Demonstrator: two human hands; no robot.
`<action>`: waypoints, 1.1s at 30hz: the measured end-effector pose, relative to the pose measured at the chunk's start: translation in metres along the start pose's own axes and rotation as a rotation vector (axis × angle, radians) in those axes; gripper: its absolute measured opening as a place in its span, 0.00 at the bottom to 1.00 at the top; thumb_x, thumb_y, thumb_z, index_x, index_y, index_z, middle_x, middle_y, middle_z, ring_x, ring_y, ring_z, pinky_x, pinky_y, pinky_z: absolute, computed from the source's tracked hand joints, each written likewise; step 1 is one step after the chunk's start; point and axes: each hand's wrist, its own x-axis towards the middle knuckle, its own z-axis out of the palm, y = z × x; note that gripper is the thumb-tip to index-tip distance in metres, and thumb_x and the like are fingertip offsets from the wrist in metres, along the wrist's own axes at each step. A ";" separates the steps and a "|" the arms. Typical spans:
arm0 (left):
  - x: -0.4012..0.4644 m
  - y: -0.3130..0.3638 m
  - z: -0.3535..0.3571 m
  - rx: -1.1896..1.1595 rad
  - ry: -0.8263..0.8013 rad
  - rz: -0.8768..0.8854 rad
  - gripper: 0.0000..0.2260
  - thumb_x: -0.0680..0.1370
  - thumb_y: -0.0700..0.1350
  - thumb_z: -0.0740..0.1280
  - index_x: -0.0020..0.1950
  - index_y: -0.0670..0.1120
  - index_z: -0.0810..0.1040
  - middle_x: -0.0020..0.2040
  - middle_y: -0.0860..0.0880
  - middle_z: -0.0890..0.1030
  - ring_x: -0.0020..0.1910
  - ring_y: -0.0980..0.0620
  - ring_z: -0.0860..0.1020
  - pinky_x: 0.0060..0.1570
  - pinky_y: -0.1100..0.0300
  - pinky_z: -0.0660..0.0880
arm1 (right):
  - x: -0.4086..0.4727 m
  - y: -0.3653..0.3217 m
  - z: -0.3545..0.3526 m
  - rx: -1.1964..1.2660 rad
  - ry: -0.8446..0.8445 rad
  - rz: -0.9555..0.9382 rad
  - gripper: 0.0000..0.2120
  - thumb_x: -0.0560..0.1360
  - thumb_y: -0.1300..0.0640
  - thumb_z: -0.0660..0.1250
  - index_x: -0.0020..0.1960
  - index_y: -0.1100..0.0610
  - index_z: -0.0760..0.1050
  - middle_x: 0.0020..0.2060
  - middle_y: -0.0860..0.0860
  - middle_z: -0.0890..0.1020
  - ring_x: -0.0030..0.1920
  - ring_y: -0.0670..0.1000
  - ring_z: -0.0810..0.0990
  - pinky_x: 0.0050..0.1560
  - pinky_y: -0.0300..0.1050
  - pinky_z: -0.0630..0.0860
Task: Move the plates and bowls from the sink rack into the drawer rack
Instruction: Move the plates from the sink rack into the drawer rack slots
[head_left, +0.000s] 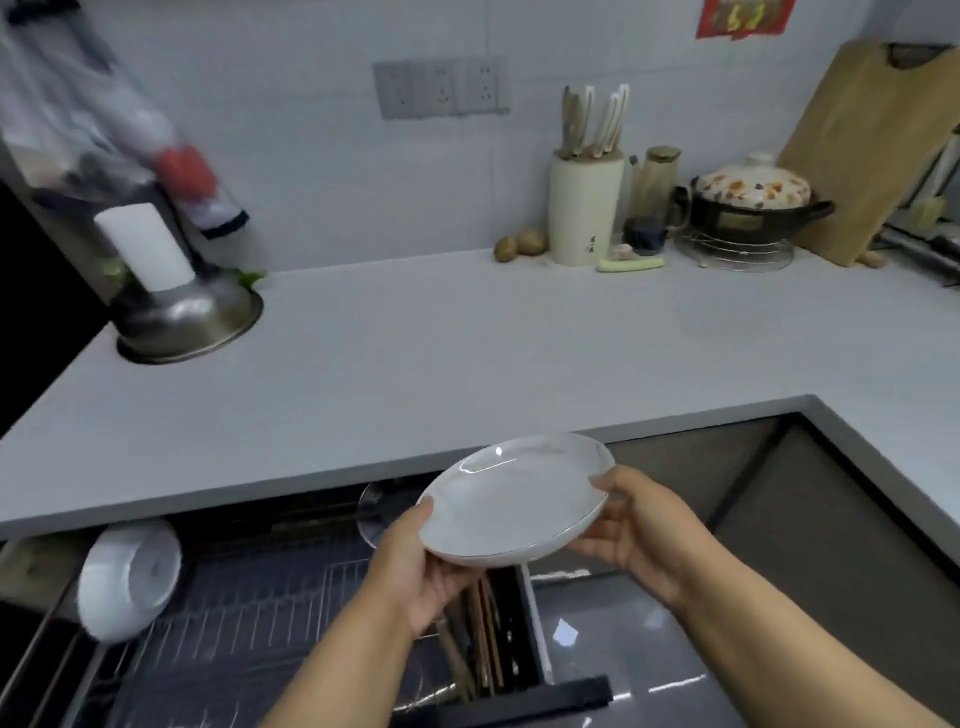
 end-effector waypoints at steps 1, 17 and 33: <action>0.000 0.004 -0.025 0.045 0.030 0.003 0.14 0.82 0.50 0.57 0.53 0.42 0.77 0.39 0.43 0.84 0.39 0.43 0.81 0.32 0.53 0.80 | 0.004 0.013 0.019 -0.029 -0.011 0.024 0.15 0.76 0.62 0.58 0.61 0.64 0.70 0.50 0.66 0.80 0.43 0.62 0.82 0.41 0.54 0.81; 0.011 0.064 -0.421 1.092 0.599 0.178 0.17 0.80 0.52 0.60 0.64 0.44 0.72 0.60 0.44 0.78 0.58 0.44 0.75 0.55 0.55 0.70 | 0.097 0.237 0.319 -0.628 -0.124 0.167 0.13 0.74 0.65 0.59 0.58 0.61 0.71 0.41 0.60 0.78 0.33 0.57 0.79 0.29 0.47 0.79; 0.034 0.067 -0.470 1.461 0.584 0.215 0.25 0.79 0.55 0.56 0.73 0.46 0.60 0.68 0.46 0.70 0.66 0.47 0.67 0.62 0.52 0.66 | 0.222 0.308 0.455 -1.017 -0.110 0.086 0.28 0.70 0.58 0.63 0.69 0.54 0.65 0.57 0.56 0.77 0.52 0.61 0.80 0.33 0.50 0.80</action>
